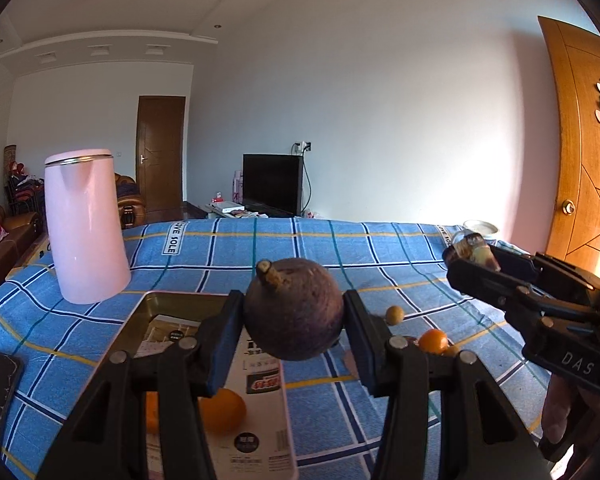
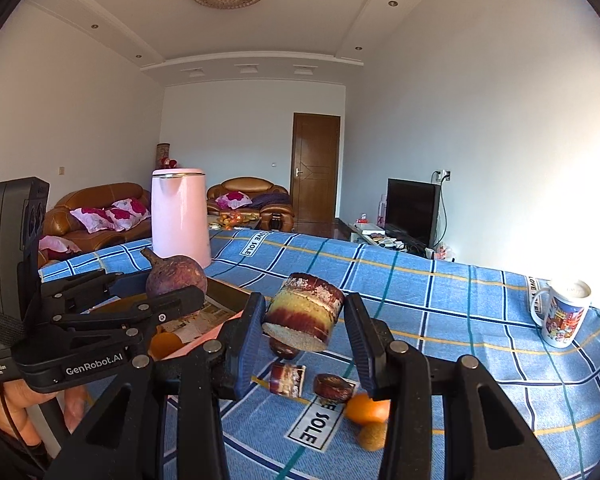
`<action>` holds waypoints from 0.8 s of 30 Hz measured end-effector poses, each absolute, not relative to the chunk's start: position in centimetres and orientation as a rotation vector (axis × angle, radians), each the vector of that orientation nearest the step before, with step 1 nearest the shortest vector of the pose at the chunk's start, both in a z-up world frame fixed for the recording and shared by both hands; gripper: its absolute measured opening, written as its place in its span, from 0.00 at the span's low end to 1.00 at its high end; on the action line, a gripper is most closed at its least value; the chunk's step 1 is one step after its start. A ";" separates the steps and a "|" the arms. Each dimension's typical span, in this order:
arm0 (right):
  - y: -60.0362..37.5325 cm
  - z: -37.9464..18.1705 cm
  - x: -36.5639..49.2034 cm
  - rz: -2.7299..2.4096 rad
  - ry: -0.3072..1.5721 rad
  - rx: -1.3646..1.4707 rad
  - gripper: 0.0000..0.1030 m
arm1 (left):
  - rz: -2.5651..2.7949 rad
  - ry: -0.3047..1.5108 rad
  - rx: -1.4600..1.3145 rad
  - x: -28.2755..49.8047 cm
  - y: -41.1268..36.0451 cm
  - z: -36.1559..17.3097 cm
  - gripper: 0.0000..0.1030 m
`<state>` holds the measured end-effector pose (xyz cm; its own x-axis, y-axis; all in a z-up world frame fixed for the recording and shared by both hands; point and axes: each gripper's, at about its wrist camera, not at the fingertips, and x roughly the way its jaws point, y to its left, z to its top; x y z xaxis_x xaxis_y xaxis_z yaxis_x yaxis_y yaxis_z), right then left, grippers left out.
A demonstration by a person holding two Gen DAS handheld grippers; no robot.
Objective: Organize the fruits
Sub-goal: 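Carry the roll and purple fruit over the tin and release both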
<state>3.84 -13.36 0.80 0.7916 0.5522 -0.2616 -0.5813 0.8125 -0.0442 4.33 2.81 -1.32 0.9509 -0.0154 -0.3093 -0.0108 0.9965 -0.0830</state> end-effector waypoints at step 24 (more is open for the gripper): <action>1.9 -3.3 9.3 0.782 0.537 -0.284 0.42 | 0.127 0.583 -0.189 8.7 13.6 -4.4 0.50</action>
